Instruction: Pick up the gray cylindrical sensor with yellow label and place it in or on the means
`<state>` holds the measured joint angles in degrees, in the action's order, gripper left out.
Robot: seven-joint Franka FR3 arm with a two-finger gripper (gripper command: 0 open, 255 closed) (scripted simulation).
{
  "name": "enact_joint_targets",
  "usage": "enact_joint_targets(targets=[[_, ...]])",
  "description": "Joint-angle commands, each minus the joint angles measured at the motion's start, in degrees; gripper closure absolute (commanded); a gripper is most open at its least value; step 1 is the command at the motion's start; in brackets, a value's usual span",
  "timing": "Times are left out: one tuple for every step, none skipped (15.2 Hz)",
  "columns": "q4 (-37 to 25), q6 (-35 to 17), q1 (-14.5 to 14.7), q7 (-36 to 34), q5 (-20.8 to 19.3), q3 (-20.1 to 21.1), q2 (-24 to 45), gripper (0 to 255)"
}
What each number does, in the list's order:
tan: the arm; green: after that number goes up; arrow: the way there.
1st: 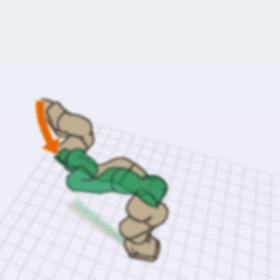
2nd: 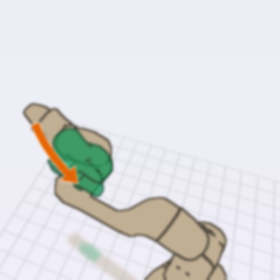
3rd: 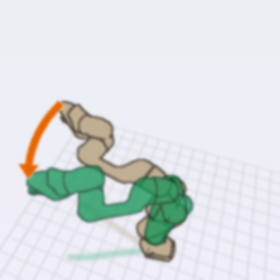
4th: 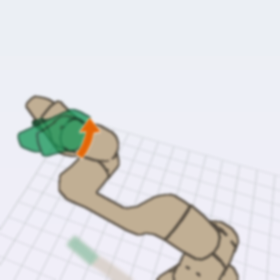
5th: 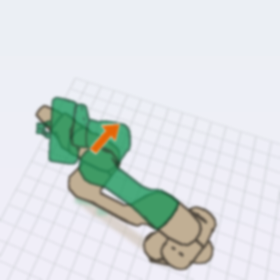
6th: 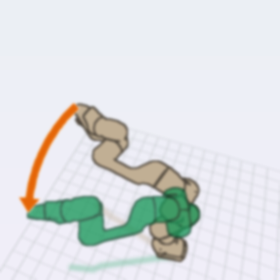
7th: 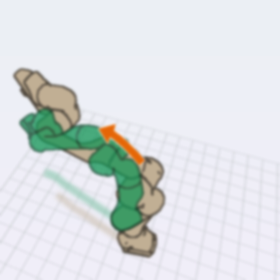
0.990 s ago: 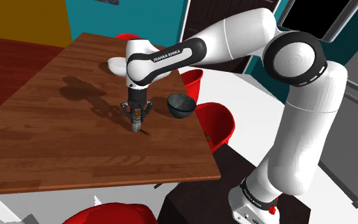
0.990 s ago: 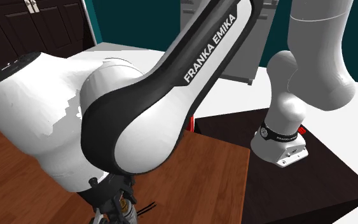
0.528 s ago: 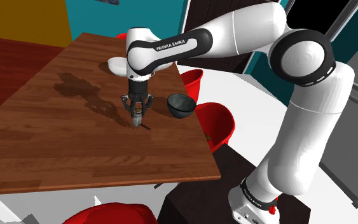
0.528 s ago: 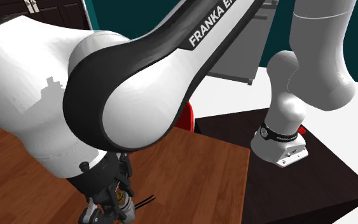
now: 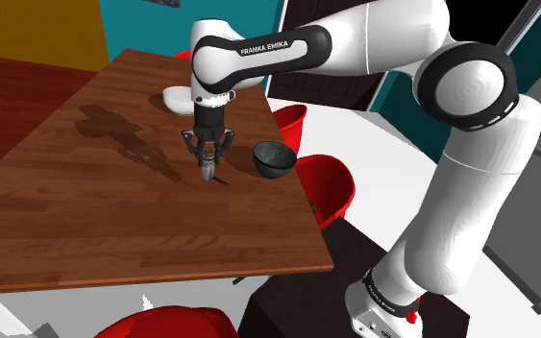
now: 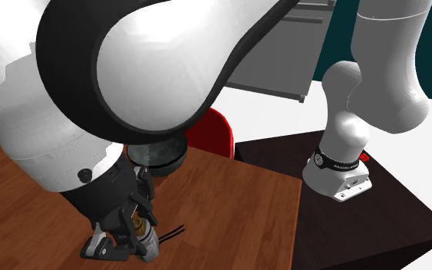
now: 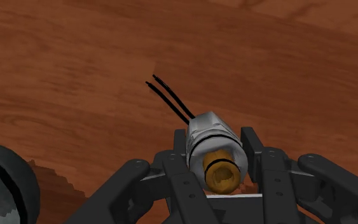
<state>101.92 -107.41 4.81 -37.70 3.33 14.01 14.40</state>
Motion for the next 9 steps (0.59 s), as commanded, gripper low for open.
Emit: enact_joint_targets(targets=[[-0.7, 1.3, -0.1, 0.0, 0.1, 0.0, -0.6, 255], [-1.2, 2.1, -0.1, 0.0, 0.1, 0.0, -0.8, 255], [-1.8, 2.8, -0.1, -0.1, 0.2, 0.0, -1.0, 255], [-2.3, 3.5, -0.1, -0.1, 0.2, 0.0, -1.2, 255], [-2.8, 4.2, -0.1, -0.1, 0.2, 0.0, -1.4, 255], [-3.4, 4.9, -0.1, -0.2, 0.3, 0.1, -1.5, 255], [-4.0, 5.6, -0.2, -0.2, 0.3, 0.1, -1.7, 255], [-4.6, 6.3, -0.2, -0.3, 0.3, 0.1, -1.8, 255], [-5.2, 7.1, -0.2, -0.3, 0.3, 0.1, -1.9, 255]])
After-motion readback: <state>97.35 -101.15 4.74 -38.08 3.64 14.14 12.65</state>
